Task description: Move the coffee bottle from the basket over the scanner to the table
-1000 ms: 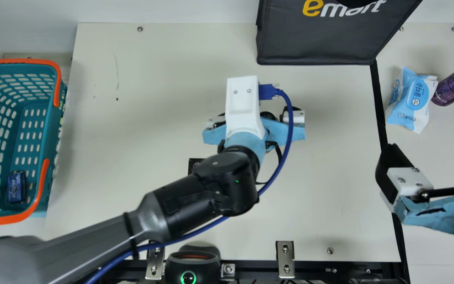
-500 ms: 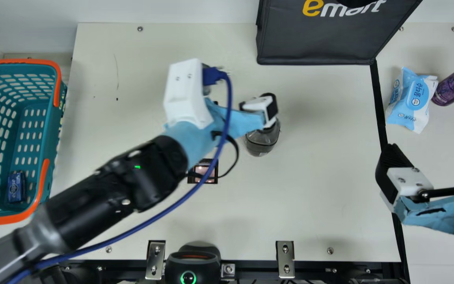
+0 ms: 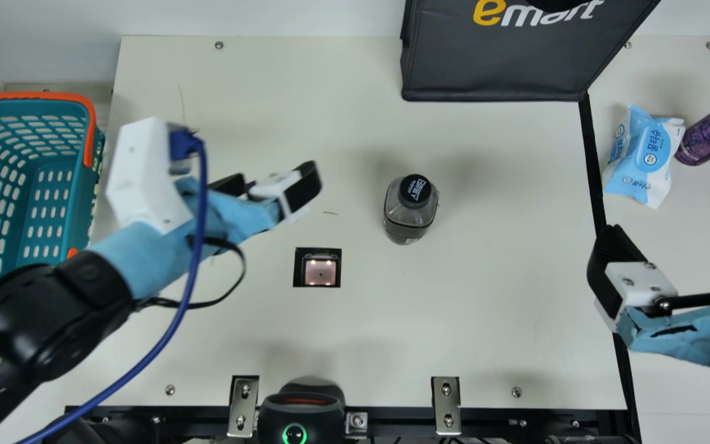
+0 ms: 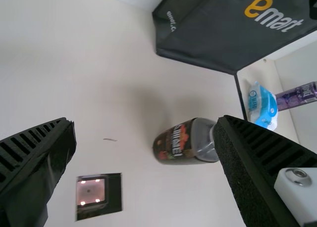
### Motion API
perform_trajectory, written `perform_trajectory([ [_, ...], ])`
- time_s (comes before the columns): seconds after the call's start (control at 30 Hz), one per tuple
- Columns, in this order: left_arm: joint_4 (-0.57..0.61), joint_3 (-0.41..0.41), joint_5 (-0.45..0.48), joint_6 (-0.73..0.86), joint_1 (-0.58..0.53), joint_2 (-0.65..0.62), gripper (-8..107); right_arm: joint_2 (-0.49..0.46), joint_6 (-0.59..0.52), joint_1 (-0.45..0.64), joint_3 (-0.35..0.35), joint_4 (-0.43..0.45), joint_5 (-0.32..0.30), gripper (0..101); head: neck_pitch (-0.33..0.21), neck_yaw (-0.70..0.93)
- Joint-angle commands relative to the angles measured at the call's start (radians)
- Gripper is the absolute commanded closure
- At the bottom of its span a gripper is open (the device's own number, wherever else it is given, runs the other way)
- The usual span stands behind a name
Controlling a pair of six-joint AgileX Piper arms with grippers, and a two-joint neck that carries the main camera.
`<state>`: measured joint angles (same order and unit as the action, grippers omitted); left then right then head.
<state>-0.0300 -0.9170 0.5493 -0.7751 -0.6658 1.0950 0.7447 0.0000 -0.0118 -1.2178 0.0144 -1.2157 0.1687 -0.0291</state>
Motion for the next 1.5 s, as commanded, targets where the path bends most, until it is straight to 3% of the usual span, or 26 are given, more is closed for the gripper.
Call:
perform_trajectory([
  [0.0,0.049,0.007,0.048,0.162,0.05,-0.066,9,0.0,0.0,0.0,0.0,0.0,0.0,6,-0.03,0.002],
  [0.3,0.061,-0.064,0.289,0.424,0.209,-0.185,9,0.0,0.0,0.0,0.0,0.0,0.0,6,-0.03,0.002],
  [0.7,-0.004,-0.21,0.569,0.632,0.354,-0.221,9,0.0,0.0,0.0,0.0,0.0,0.0,6,-0.03,0.002],
  [0.73,-0.001,-0.202,0.528,0.609,0.344,-0.221,9,0.0,0.0,0.0,0.0,0.0,0.0,6,-0.03,0.002],
  [0.93,-0.003,-0.209,0.567,0.631,0.353,-0.221,9,0.008,-0.012,-0.019,0.003,-0.005,0.009,6,-0.03,0.002],
  [1.47,-0.003,-0.209,0.567,0.631,0.353,-0.221,9,0.142,-0.207,-0.283,0.087,-0.125,0.073,6,-0.03,0.002],
])
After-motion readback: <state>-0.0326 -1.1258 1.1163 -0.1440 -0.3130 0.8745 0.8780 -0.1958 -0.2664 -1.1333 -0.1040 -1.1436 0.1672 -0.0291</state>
